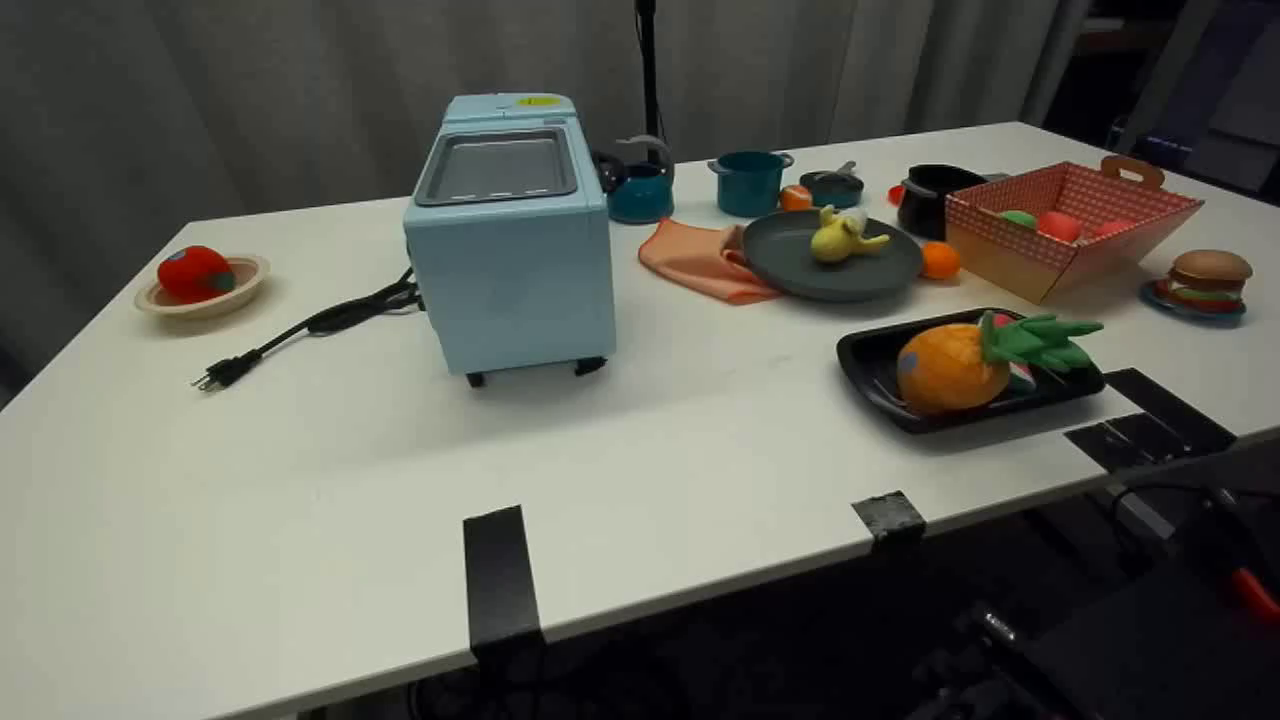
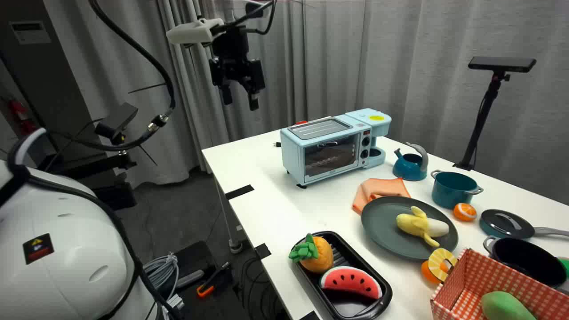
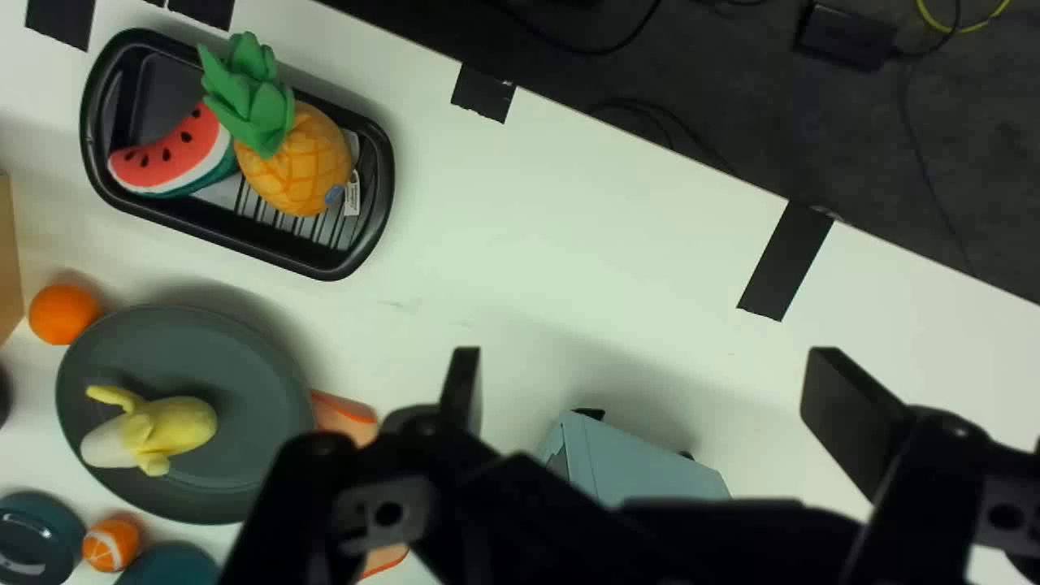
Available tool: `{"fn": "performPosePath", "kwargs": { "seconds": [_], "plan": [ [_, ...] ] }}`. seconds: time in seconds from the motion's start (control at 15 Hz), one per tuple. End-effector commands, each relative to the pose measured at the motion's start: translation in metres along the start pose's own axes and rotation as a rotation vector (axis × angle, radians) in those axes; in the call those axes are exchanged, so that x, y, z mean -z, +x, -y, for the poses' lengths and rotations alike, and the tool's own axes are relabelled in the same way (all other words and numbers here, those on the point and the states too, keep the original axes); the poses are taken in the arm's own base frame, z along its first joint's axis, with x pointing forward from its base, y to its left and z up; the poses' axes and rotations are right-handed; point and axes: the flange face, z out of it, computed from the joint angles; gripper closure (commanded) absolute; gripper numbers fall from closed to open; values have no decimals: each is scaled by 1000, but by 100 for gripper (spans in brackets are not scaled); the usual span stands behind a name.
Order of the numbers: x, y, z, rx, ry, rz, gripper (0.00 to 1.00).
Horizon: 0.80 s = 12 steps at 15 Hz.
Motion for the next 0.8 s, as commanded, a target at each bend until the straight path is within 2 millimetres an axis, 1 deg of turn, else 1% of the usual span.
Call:
{"fn": "performPosePath", "kwargs": {
  "seconds": [0.0,0.53,0.73],
  "plan": [
    [0,0,0,1,-1,3,0],
    [0,0,0,1,-1,2,0],
    [-2,6,-21,-10,-4,15,0]
  ]
}}
